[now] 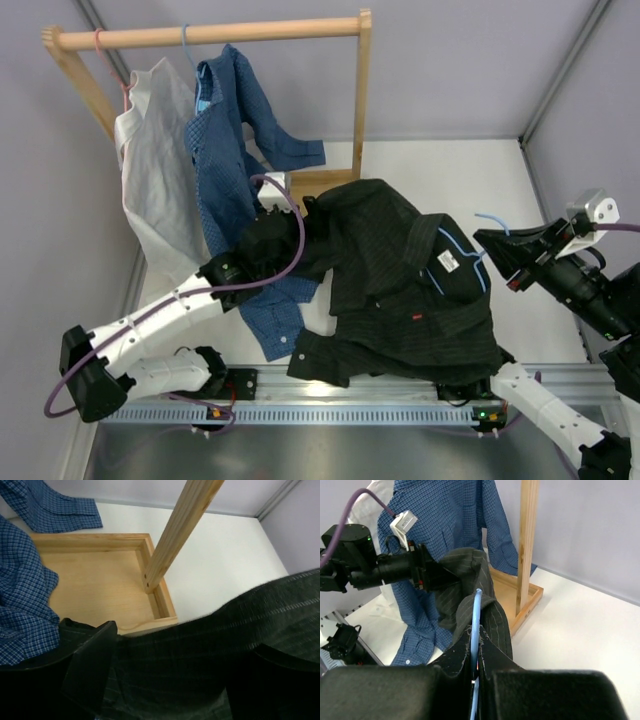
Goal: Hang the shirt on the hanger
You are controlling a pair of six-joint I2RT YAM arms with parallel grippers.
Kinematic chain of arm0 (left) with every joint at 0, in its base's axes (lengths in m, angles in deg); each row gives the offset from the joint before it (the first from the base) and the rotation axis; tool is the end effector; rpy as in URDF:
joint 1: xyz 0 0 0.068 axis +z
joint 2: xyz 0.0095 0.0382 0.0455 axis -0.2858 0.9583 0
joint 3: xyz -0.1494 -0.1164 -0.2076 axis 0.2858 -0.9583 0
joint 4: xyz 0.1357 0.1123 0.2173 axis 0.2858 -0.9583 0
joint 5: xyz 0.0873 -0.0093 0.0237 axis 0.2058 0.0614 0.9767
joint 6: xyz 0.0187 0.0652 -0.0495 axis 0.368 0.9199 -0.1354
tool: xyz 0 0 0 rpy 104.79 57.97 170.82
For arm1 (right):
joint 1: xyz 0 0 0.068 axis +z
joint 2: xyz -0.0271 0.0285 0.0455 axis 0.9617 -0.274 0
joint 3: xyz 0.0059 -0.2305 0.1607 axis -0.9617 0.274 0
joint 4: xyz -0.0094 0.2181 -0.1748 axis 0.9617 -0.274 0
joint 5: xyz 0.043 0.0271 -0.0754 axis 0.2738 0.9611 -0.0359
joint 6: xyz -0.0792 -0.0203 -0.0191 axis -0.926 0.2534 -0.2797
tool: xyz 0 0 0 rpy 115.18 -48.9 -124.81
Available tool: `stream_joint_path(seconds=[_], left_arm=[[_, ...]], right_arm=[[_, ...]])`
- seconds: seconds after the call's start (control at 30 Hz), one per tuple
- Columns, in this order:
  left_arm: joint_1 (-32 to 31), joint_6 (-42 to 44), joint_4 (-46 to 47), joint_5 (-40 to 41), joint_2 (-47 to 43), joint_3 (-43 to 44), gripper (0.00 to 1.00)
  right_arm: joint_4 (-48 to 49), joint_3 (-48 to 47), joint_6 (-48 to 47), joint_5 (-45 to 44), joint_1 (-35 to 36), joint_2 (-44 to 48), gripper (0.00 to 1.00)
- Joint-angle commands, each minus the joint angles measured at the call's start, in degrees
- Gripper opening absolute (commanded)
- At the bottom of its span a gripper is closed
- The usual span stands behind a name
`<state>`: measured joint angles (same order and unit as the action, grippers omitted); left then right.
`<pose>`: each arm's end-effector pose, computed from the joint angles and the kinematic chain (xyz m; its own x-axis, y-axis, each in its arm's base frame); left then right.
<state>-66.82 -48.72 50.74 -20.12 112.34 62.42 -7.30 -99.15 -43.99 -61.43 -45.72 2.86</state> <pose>0.2210 -0.2065 0.3440 -0.2694 -0.2909 -0.9180 0.2424 0.9021 -0.3570 0.0504 0.0450 0.5088 -0.0228 0.0956 -0.9952 -0.6527 0.7526 0.0872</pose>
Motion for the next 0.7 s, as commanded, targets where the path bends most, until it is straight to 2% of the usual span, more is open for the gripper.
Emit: stream_joint_path(seconds=[0.0, 0.07, 0.1, 0.13, 0.17, 0.23, 0.27, 0.37, 0.47, 0.5, 0.6, 0.67], left_arm=[[0.38, 1.48, -0.92, -5.56, -4.24, 4.99, 0.84], [0.38, 5.96, -0.66, -18.36, -5.65, 8.23, 0.88], [0.21, 7.45, -0.66, -22.59, -5.92, 9.73, 0.98], [0.21, 10.51, -0.75, -27.07, -5.83, 12.87, 0.98], [0.21, 12.29, -1.1, -37.99, -5.31, 14.82, 0.98], [0.12, 17.1, -2.58, -47.11, -2.24, 19.3, 0.98], [0.03, 18.88, -5.03, -55.42, -0.84, 24.19, 0.98], [-0.15, 25.03, -7.5, -62.42, 4.53, 32.03, 0.98], [-0.15, 30.83, -11.1, -74.37, 10.5, 36.18, 0.98], [-0.15, 31.89, -14.77, -80.67, 12.17, 39.59, 0.98], [-0.15, 33.48, -20.85, -88.26, 18.59, 45.23, 0.97], [-0.06, 32.96, -22.1, -89.08, 21.66, 46.56, 0.96]], right_arm=[[3.17, -3.87, 0.66, -2.12, 0.45, -2.23, 0.0], [3.0, -4.4, 0.83, -4.4, 0.36, -3.28, 0.0], [3.0, -4.49, 0.92, -4.58, 0.45, -3.55, 0.0], [2.91, -4.66, 1.01, -3.54, 0.36, -4.25, 0.0], [2.56, -5.1, 1.01, -2.57, 0.36, -4.6, 0.0], [2.12, -5.54, 0.31, 1.98, 0.36, -5.56, 0.0], [1.33, -6.07, 0.22, 3.23, 0.36, -5.92, 0.0], [-0.51, -6.42, -1.45, 8.85, 0.36, -6.54, 0.0], [-0.35, -5.29, -3.12, 15.27, 0.36, -5.4, 0.0], [-0.17, -5.19, -3.65, 16.76, 0.45, -5.22, 0.0], [0.97, -4.58, -4.79, 21.95, 0.36, -4.78, 0.0], [1.06, -4.66, -5.06, 23.45, 0.36, -5.04, 0.0]])
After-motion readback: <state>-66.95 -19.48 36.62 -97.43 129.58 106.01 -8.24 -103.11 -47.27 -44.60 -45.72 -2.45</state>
